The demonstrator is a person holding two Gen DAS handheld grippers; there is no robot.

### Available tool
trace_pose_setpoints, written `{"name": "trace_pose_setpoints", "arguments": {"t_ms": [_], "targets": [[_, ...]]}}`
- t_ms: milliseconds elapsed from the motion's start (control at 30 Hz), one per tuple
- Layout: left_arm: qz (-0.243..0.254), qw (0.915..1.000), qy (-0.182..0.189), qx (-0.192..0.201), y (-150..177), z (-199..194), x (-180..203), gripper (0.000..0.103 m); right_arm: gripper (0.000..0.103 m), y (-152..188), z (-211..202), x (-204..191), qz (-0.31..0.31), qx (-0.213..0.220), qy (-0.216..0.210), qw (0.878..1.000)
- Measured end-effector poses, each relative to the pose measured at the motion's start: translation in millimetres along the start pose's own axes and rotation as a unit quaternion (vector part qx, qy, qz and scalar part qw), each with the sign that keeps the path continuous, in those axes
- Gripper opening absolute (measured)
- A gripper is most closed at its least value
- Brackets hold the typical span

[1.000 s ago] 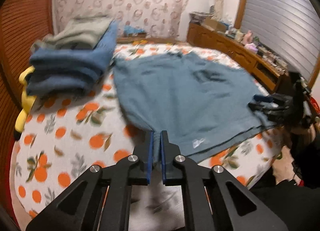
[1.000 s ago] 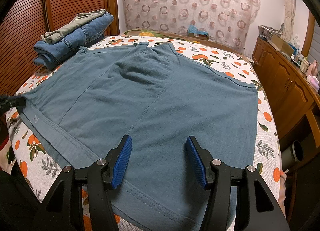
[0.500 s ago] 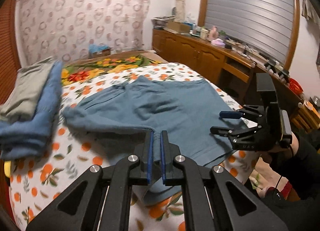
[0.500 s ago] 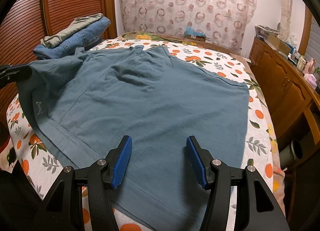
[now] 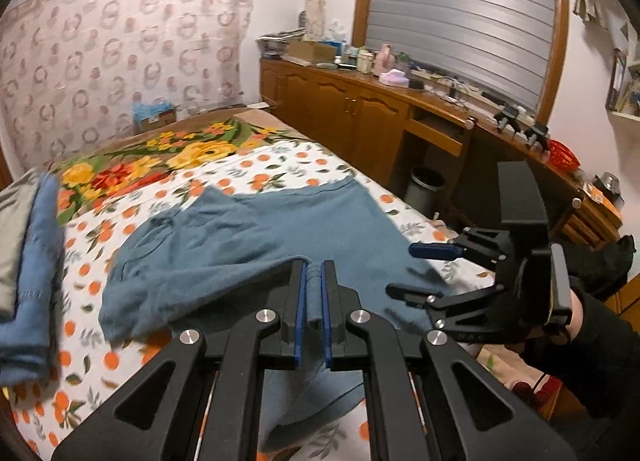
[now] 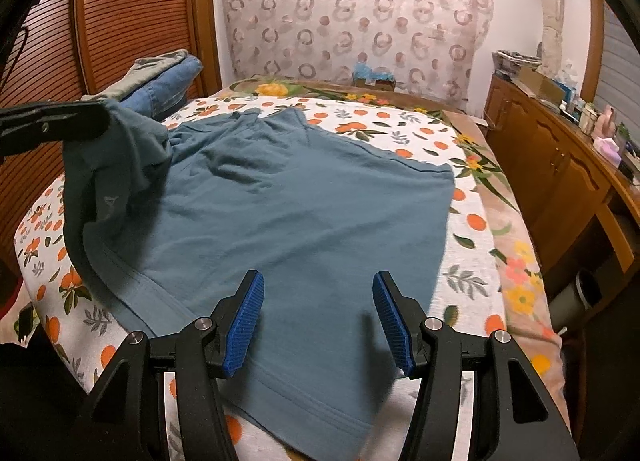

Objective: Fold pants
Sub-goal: 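Lift the held leg with the left gripper and fold it over the other leg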

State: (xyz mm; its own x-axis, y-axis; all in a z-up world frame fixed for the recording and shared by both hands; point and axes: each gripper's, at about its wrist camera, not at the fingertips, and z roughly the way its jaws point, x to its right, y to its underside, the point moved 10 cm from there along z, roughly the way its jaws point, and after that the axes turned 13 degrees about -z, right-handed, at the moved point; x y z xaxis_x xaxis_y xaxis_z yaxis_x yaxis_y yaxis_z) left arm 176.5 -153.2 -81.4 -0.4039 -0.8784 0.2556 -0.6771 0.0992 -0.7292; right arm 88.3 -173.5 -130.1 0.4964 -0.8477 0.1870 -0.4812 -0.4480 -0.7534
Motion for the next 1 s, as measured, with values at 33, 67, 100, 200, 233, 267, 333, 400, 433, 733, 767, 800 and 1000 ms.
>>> {"name": "trace_pose_setpoints", "arguments": {"t_ms": [33,67,100,200,233,267,333,400,433,733,767,800,1000], "targets": [[0.005,1.0000,0.005,0.000,-4,1,8,0.008,0.059,1,-1,2,0.002,0.001,0.002,1.000],[0.010,0.9999,0.008,0.001,-7,1,13,0.008,0.059,3,-4,5,0.004,0.002,0.004,1.000],[0.014,0.9998,0.011,0.003,-10,2,18,0.008,0.059,3,-5,8,0.007,0.002,0.006,1.000],[0.027,0.9995,0.016,0.005,-19,4,34,0.008,0.059,6,-10,17,0.017,0.006,0.013,1.000],[0.030,0.9994,0.016,0.006,-20,4,37,0.008,0.059,7,-11,20,0.021,0.007,0.015,1.000],[0.031,0.9994,0.016,0.005,-20,5,40,0.008,0.059,8,-12,22,0.023,0.008,0.016,1.000],[0.035,0.9993,0.009,0.005,-19,8,41,0.008,0.059,9,-15,26,0.028,0.010,0.020,0.999],[0.036,0.9993,0.000,0.008,-18,11,37,0.008,0.059,9,-17,29,0.033,0.013,0.024,0.999],[0.034,0.9994,-0.004,0.009,-17,12,35,0.011,0.059,9,-17,29,0.035,0.014,0.025,0.999],[0.023,0.9986,-0.048,0.008,-10,17,3,0.049,0.059,7,-13,17,0.042,0.027,0.023,0.998],[0.020,0.9983,-0.054,0.005,-6,18,-3,0.049,0.059,7,-12,17,0.043,0.028,0.022,0.998],[0.018,0.9983,-0.055,0.002,-4,19,-7,0.049,0.059,6,-12,17,0.041,0.029,0.019,0.999],[0.004,0.9975,-0.061,-0.036,26,36,-32,0.058,0.054,3,0,-3,0.026,0.028,-0.010,0.999]]}}
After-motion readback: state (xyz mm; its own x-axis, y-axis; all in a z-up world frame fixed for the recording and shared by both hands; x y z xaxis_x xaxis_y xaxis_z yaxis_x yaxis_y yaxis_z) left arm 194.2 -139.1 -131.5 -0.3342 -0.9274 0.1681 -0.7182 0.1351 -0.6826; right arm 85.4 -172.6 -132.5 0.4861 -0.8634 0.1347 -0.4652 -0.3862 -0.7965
